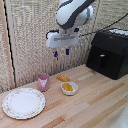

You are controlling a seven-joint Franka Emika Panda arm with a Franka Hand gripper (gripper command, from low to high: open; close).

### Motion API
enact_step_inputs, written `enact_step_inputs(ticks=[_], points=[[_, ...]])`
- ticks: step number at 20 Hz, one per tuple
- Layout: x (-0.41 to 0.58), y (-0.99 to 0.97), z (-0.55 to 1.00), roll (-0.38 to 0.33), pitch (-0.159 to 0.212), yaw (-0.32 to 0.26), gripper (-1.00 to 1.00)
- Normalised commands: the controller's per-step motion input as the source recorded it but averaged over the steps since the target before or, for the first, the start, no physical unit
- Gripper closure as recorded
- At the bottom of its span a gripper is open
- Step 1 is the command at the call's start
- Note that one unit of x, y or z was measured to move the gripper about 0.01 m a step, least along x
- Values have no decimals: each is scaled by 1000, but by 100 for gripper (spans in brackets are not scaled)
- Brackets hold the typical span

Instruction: Kindly move the gripper close to the hot dog bowl. Grip the bowl lightly with the gripper, taking care not to crush the hot dogs. Elevate the bowl a little, ensuring it remains flat to stop hot dogs from tumbling. Transport the gripper and bowl to the white plate, then lower it down cautiously. Relinquish the gripper, letting the bowl rest on the plate.

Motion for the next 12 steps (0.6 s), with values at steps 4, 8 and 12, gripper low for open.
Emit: enact_step_inputs(ticks=[4, 8, 12], points=[[-584, -569, -263, 80, 22, -84, -100], [-510, -667, -238, 99, 16, -102, -100], [-503, -651, -281, 95, 1, -87, -100]])
